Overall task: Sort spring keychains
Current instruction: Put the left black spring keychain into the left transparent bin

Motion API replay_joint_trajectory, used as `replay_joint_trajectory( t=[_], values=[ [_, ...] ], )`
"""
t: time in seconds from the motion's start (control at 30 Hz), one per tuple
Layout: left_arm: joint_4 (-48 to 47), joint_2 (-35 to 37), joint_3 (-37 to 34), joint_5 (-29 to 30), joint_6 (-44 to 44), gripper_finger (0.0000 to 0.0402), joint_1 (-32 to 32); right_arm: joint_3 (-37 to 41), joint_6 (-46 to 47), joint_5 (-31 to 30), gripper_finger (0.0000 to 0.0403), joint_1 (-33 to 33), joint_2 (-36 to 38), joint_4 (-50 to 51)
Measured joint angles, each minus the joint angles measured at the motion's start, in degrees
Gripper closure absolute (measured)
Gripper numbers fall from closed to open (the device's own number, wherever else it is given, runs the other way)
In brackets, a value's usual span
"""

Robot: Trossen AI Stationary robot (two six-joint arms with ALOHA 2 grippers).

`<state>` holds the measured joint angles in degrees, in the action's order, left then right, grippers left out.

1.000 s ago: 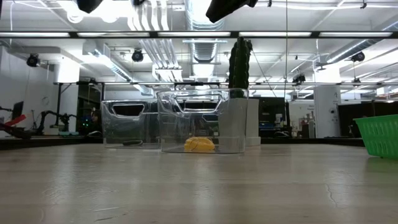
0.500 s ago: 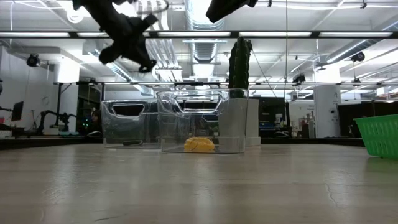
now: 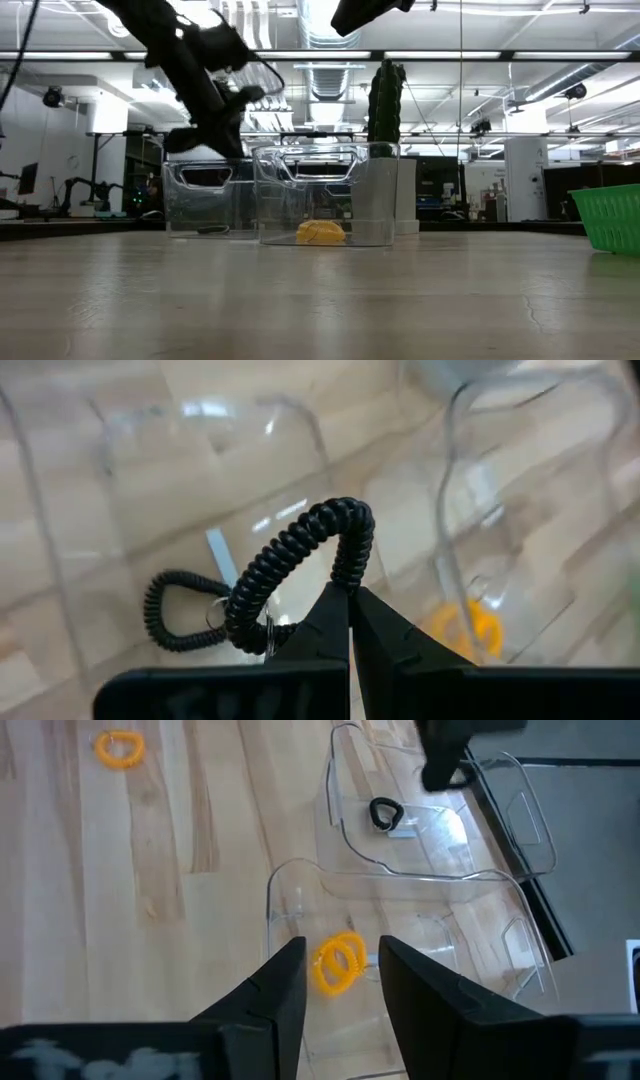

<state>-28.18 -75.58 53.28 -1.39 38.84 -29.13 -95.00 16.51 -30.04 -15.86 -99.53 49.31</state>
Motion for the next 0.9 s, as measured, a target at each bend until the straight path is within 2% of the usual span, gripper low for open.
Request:
replay_joint_trajectory(
  t=[0.13, 0.37, 0.9],
  values=[
    [1.0, -5.3, 0.0, -2.3, 0.3, 0.0401, 0.0, 0.0, 0.0, 0.0, 0.0275, 0.0, 0.0, 0.0],
    [1.2, -10.5, 0.0, -2.6, 0.5, 0.0401, 0.0, 0.0, 1.1, 0.0, 0.0275, 0.0, 0.0, 0.0],
    [1.2, -12.6, 0.0, -2.1, 0.6, 0.0382, 0.0, 0.0, 1.0, 0.0, 0.0273, 0.0, 0.0, 0.0]
  ],
)
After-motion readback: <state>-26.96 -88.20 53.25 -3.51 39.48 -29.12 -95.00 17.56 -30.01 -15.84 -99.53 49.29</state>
